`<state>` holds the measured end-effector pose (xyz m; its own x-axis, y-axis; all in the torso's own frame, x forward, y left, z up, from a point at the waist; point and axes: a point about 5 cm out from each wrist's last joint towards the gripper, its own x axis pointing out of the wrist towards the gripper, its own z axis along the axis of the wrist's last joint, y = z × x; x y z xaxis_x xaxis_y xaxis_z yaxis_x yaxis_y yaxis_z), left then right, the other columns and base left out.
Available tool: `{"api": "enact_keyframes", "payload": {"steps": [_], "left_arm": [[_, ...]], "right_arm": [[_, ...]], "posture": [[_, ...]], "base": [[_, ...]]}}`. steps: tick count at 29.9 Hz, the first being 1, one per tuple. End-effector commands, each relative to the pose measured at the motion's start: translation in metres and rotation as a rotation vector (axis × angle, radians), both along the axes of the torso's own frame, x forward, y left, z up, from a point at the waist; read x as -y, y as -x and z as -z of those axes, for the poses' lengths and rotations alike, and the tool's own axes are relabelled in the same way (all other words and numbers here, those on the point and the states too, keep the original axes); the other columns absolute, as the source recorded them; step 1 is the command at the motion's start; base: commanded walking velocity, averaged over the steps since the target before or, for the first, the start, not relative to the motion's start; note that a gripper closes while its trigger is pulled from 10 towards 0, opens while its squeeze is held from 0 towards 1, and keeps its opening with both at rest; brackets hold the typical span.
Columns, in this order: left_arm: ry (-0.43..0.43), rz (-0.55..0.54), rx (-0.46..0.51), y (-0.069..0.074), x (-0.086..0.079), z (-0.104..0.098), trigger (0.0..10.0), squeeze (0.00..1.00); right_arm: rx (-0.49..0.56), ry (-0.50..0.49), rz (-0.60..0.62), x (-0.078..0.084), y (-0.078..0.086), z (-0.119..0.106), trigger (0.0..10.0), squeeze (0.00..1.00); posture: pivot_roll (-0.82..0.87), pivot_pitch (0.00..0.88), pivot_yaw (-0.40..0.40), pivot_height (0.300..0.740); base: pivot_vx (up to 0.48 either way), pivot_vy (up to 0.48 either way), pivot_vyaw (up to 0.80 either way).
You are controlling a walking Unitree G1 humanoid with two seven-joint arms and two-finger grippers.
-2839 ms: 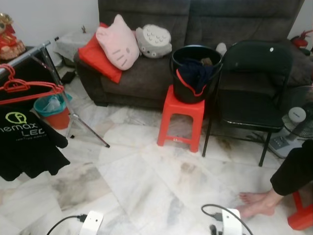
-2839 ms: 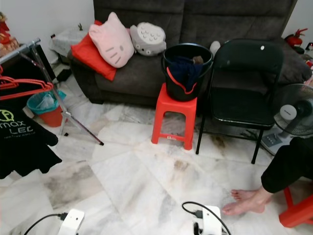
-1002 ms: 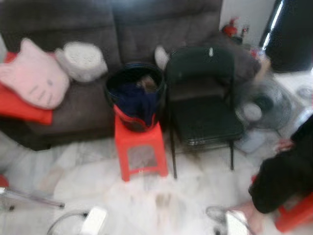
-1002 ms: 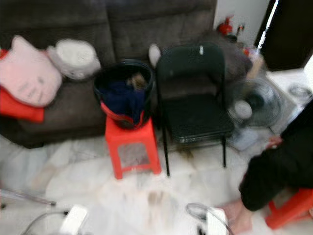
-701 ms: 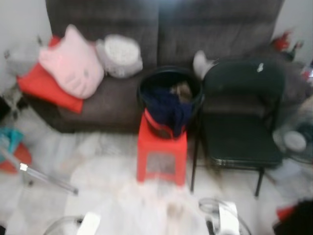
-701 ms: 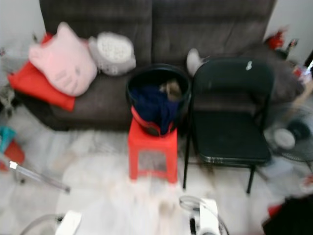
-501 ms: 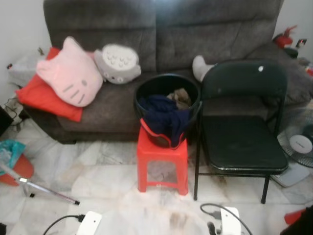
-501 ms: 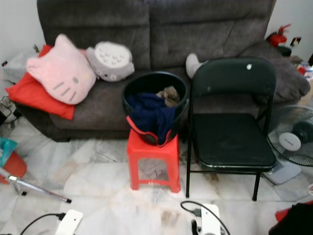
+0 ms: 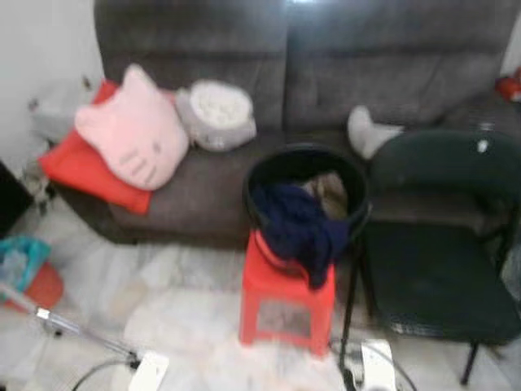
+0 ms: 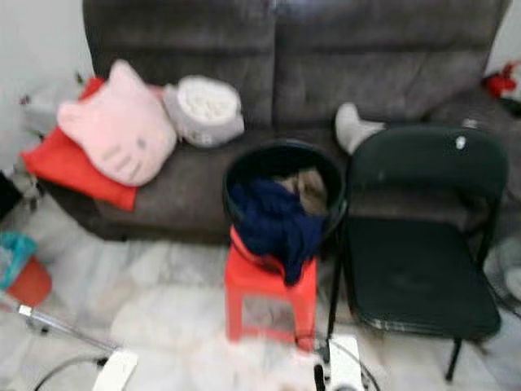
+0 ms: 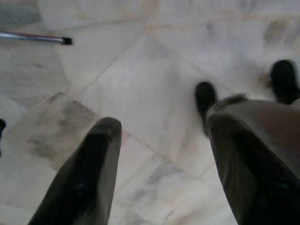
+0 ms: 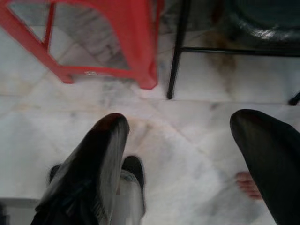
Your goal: Hang hanger
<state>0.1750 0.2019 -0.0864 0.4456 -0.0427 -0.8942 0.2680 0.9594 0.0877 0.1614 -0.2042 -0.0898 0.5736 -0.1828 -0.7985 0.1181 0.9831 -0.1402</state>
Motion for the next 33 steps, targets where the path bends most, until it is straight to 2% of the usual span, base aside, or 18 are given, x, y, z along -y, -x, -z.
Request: {"api": "enact_keyframes", "payload": {"steps": [1, 4, 9, 13, 17, 21, 25, 27, 28, 29, 30, 33], "left_arm": [[-0.021, -0.017, -0.008, 0.004, -0.012, 0.0, 10.0, 0.0], [-0.021, -0.019, -0.004, 0.004, -0.012, -0.001, 10.0, 0.0], [-0.022, -0.02, -0.001, 0.003, -0.013, -0.001, 10.0, 0.0], [-0.022, -0.016, -0.002, 0.003, -0.013, -0.001, 10.0, 0.0], [-0.02, -0.013, -0.004, 0.004, -0.012, 0.0, 10.0, 0.0], [-0.017, -0.011, -0.006, 0.005, -0.011, 0.0, 10.0, 0.0], [-0.012, -0.015, -0.006, 0.005, -0.01, 0.0, 10.0, 0.0], [-0.011, -0.014, -0.006, 0.005, -0.01, 0.0, 10.0, 0.0], [-0.01, -0.013, -0.008, 0.006, -0.01, 0.001, 10.0, 0.0], [-0.01, -0.013, -0.008, 0.006, -0.01, 0.001, 10.0, 0.0], [-0.01, -0.012, -0.008, 0.006, -0.01, 0.001, 10.0, 0.0], [-0.01, -0.01, -0.009, 0.006, -0.01, 0.001, 10.0, 0.0]], "right_arm": [[0.007, -0.025, 0.007, -0.006, -0.004, -0.001, 10.0, 0.0], [0.042, -0.025, 0.009, -0.006, -0.01, -0.004, 10.0, 0.0], [0.149, -0.011, 0.009, -0.004, -0.029, -0.015, 10.0, 0.0], [0.28, 0.009, 0.003, -0.004, -0.047, -0.029, 10.0, 0.0], [0.357, 0.041, -0.021, -0.004, -0.053, -0.037, 10.0, 0.0], [0.441, 0.075, 0.007, 0.001, -0.056, -0.047, 10.0, 0.0], [0.487, 0.097, -0.111, -0.014, -0.05, -0.06, 10.0, 0.0], [0.497, 0.104, -0.13, -0.016, -0.047, -0.064, 10.0, 0.0], [0.513, 0.141, -0.184, -0.018, -0.037, -0.074, 10.0, 0.0], [0.513, 0.141, -0.184, -0.018, -0.037, -0.074, 10.0, 0.0], [0.528, 0.154, -0.223, -0.019, -0.026, -0.085, 10.0, 0.0], [0.554, 0.174, -0.26, -0.019, -0.016, -0.098, 10.0, 0.0]], "posture": [[-0.03, 0.0, 0.037, 0.74], [-0.04, 0.0, 0.043, 0.74], [-0.06, 0.0, 0.041, 0.74], [-0.08, 0.0, 0.037, 0.74], [-0.09, 0.0, 0.028, 0.74], [-0.09, 0.0, 0.012, 0.74], [-0.09, 0.0, 0.001, 0.74], [-0.09, 0.0, 0.001, 0.74], [-0.1, 0.0, -0.002, 0.74], [-0.1, 0.0, -0.002, 0.74], [-0.1, 0.0, -0.002, 0.74], [-0.11, 0.0, 0.003, 0.74]], "base": [[0.27, 0.0, 0.0], [0.0, 0.0, 0.0], [0.0, 0.0, 0.0], [0.0, 0.0, 0.0], [0.0, 0.0, 0.0], [0.0, 0.0, 0.0], [0.0, 0.0, 0.0], [0.0, 0.0, 0.0], [0.0, 0.0, 0.0], [0.0, 0.0, 0.0], [0.0, 0.0, 0.0], [0.0, 0.0, 0.0]]}}
